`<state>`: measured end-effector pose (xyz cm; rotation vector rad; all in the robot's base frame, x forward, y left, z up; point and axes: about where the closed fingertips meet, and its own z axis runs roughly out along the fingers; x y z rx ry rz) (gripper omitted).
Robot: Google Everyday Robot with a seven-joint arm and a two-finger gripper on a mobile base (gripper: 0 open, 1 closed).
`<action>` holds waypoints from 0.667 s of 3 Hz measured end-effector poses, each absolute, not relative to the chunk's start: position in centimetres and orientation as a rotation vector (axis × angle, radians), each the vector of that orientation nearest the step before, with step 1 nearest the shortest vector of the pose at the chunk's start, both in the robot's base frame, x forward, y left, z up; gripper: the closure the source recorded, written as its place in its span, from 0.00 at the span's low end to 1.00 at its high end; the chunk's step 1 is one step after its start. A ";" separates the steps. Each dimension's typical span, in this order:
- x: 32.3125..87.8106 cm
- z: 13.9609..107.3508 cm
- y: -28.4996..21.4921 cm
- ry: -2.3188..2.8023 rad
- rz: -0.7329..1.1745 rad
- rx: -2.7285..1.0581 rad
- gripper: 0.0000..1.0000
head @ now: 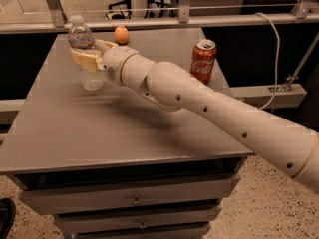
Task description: Place water bottle upright
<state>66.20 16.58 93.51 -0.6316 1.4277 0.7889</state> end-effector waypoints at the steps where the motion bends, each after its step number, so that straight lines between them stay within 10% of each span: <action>1: 66.4 93.2 16.5 1.429 0.780 -0.630 0.84; 2: 66.4 92.9 16.6 1.425 0.769 -0.639 0.61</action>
Offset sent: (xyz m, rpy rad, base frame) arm 0.0029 -0.0031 -0.0110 -0.0261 -0.0240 -0.0155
